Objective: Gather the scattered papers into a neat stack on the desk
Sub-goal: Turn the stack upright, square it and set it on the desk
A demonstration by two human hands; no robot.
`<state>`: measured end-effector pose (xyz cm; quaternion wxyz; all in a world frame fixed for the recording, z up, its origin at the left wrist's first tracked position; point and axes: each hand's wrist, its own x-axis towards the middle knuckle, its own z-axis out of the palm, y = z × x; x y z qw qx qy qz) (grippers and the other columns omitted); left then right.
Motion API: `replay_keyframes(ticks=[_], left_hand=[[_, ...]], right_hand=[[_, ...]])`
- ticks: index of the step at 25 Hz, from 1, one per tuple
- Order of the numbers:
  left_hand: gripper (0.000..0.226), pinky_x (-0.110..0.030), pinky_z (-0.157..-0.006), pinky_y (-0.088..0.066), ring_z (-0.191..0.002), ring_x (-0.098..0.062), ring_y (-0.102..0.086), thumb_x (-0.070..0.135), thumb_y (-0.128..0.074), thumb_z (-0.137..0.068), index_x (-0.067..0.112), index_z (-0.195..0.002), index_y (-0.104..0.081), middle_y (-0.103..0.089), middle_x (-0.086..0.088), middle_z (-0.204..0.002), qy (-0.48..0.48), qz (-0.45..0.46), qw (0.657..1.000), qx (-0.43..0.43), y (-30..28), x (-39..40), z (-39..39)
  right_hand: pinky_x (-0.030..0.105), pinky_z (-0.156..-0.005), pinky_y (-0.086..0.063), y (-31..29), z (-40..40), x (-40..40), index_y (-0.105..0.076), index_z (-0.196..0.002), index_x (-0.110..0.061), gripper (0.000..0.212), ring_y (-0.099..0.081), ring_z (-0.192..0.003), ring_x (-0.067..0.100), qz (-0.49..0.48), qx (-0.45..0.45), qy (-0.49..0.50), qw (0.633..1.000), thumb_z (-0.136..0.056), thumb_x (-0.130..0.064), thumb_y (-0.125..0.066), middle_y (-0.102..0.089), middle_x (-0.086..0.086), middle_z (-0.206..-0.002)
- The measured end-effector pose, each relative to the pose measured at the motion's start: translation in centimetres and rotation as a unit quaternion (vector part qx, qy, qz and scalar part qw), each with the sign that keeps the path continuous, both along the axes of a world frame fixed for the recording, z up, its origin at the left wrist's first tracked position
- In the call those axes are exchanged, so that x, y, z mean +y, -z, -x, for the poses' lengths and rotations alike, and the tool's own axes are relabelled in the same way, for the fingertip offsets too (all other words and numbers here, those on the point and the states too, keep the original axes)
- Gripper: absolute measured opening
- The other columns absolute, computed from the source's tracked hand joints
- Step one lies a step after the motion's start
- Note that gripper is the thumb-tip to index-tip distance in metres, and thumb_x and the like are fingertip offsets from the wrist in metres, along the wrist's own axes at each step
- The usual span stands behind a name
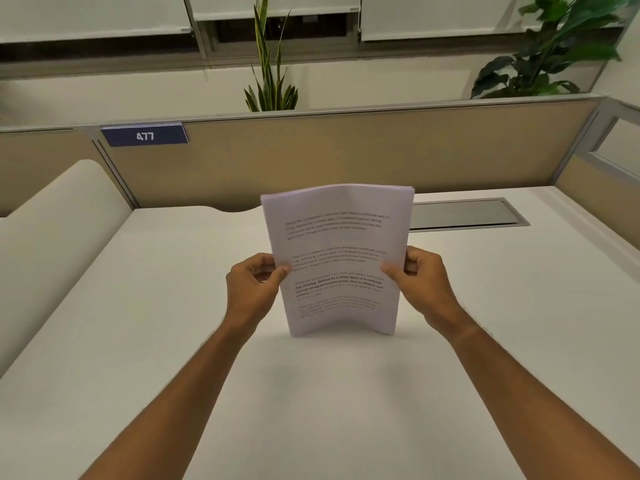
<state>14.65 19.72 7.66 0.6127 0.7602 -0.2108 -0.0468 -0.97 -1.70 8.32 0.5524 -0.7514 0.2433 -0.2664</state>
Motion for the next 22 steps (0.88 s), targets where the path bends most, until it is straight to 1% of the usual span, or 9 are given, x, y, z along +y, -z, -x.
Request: replay_keyframes(ticks=[1, 3, 5, 8, 12, 14, 16, 19, 22], left_hand=[[0.009, -0.041, -0.082, -0.06, -0.085, -0.017, -0.072, 0.024, -0.074, -0.083, 0.025, -0.091, -0.071, -0.075, 0.004, -0.092, -0.004, 0.001, 1.0, -0.026, -0.6, -0.2, 0.0], [0.015, -0.035, -0.08, -0.061, -0.081, -0.011, -0.072, 0.024, -0.075, -0.082, 0.024, -0.097, -0.07, -0.074, 0.006, -0.09, -0.018, 0.013, 0.996, -0.088, -2.5, -0.6, -0.3], [0.026, -0.023, -0.075, -0.06, -0.078, -0.002, -0.07, 0.024, -0.075, -0.082, 0.025, -0.107, -0.068, -0.071, 0.014, -0.088, -0.019, 0.028, 0.987, -0.155, -4.6, -1.0, -0.8], [0.047, -0.01, -0.071, -0.054, -0.078, 0.001, -0.067, 0.023, -0.073, -0.084, 0.029, -0.128, -0.057, -0.065, 0.018, -0.092, -0.004, 0.036, 0.975, -0.218, -6.6, -1.2, -0.8], [0.041, -0.018, -0.072, -0.059, -0.078, 0.004, -0.063, 0.015, -0.069, -0.087, 0.02, -0.127, -0.06, -0.066, 0.01, -0.099, -0.004, 0.031, 0.965, -0.261, -6.8, -1.3, -0.7], [0.04, -0.021, -0.072, -0.059, -0.079, 0.003, -0.063, 0.015, -0.068, -0.088, 0.019, -0.127, -0.06, -0.067, 0.007, -0.097, -0.002, 0.04, 0.966, -0.254, -6.6, -1.4, -0.9], [0.05, -0.019, -0.072, -0.058, -0.083, -0.006, -0.065, 0.02, -0.068, -0.088, 0.026, -0.135, -0.051, -0.067, 0.005, -0.093, 0.001, 0.042, 0.976, -0.216, -6.0, -1.5, -0.9], [0.047, -0.03, -0.077, -0.06, -0.091, -0.014, -0.067, 0.024, -0.064, -0.091, 0.022, -0.135, -0.049, -0.069, 0.002, -0.099, 0.012, 0.035, 0.99, -0.139, -3.8, -1.7, -0.5], [0.033, -0.035, -0.081, -0.06, -0.098, -0.014, -0.067, 0.021, -0.057, -0.095, 0.02, -0.128, -0.053, -0.067, 0.011, -0.106, 0.029, 0.03, 0.993, -0.109, -1.9, -1.8, -0.2]], right_hand=[[0.042, -0.08, -0.061, -0.3, -0.1, 0.0, -0.067, -0.111, -0.015, 0.022, -0.071, -0.093, 0.024, 0.007, -0.004, 0.008, 1.0, -0.089, -0.014, -0.07, -0.073, 0.007, -0.107], [0.021, -0.066, -0.059, -1.8, -0.5, -0.5, -0.064, -0.115, -0.012, 0.029, -0.07, -0.089, 0.023, 0.057, -0.038, 0.039, 0.997, -0.087, -0.016, -0.071, -0.072, 0.01, -0.107], [0.008, -0.058, -0.05, -4.2, -1.0, -1.0, -0.059, -0.122, -0.015, 0.039, -0.068, -0.085, 0.012, 0.112, -0.082, 0.06, 0.988, -0.085, -0.017, -0.073, -0.07, 0.003, -0.101], [0.002, -0.06, -0.047, -6.9, -1.1, -1.4, -0.046, -0.14, -0.028, 0.061, -0.064, -0.077, -0.006, 0.195, -0.121, 0.039, 0.973, -0.086, -0.018, -0.073, -0.062, -0.013, -0.089], [0.01, -0.069, -0.046, -7.3, -1.3, -1.8, -0.064, -0.125, -0.021, 0.037, -0.064, -0.088, 0.012, 0.291, -0.104, 0.009, 0.951, -0.089, -0.013, -0.068, -0.071, -0.005, -0.11], [0.012, -0.069, -0.046, -7.0, -1.4, -1.9, -0.066, -0.123, -0.02, 0.035, -0.06, -0.085, 0.008, 0.283, -0.112, 0.009, 0.952, -0.089, -0.014, -0.069, -0.07, -0.008, -0.107], [0.005, -0.067, -0.047, -6.5, -1.3, -2.0, -0.053, -0.135, -0.026, 0.051, -0.061, -0.079, 0.003, 0.229, -0.123, 0.01, 0.966, -0.088, -0.018, -0.071, -0.065, -0.014, -0.096], [0.008, -0.063, -0.05, -4.2, -0.5, -1.8, -0.029, -0.148, -0.031, 0.071, -0.065, -0.084, 0.005, 0.125, -0.095, 0.014, 0.987, -0.09, -0.021, -0.068, -0.067, 0.003, -0.098], [0.008, -0.061, -0.053, -1.9, -0.3, -0.9, -0.024, -0.148, -0.03, 0.063, -0.066, -0.085, -0.007, 0.067, -0.065, 0.0, 0.996, -0.097, -0.016, -0.057, -0.066, -0.005, -0.104]])
